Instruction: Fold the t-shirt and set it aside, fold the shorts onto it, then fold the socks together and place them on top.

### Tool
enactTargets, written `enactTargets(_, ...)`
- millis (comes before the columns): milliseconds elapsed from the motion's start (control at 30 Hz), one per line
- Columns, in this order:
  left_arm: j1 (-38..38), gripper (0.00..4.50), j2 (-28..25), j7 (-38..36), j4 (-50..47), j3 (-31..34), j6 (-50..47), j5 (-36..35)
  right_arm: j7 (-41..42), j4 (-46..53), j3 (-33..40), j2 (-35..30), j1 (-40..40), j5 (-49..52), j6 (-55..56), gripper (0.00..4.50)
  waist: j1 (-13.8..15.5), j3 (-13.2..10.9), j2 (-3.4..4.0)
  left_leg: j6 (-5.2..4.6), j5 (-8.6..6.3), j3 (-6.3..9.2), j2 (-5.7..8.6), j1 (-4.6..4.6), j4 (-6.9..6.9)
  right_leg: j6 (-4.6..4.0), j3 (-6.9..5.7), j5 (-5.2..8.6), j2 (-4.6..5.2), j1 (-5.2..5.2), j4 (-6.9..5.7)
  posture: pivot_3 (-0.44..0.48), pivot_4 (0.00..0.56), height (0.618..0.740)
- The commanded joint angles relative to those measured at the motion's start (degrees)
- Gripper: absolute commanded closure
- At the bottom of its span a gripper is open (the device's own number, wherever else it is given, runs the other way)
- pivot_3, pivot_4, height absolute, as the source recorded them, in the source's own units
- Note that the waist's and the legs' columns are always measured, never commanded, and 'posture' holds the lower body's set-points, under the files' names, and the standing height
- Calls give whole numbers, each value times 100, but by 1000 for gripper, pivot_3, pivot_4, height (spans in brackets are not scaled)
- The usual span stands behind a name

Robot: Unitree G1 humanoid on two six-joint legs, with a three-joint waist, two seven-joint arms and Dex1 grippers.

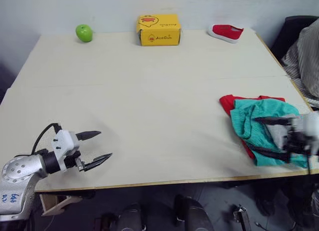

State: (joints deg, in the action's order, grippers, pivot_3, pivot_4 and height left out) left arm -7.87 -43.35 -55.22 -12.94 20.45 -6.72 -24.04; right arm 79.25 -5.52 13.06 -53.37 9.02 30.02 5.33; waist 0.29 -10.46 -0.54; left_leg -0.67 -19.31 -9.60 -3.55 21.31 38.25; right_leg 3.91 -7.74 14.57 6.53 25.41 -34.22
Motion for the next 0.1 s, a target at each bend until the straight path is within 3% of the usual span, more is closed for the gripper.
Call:
enactTargets(33,-164,0,-45,198,-255,339,113,85,184,-387,-635,436,617,-508,534,38,-6,-1,2,0,0,-8,-1,0,6,-2,3,1,0,4,-7,0,150,740)
enactTargets(100,-227,0,2,340,-332,493,226,133,237,-783,-881,719,945,-745,844,38,-28,-1,1,-2,0,-21,-6,-3,21,-2,10,1,-2,5,-15,0,150,740)
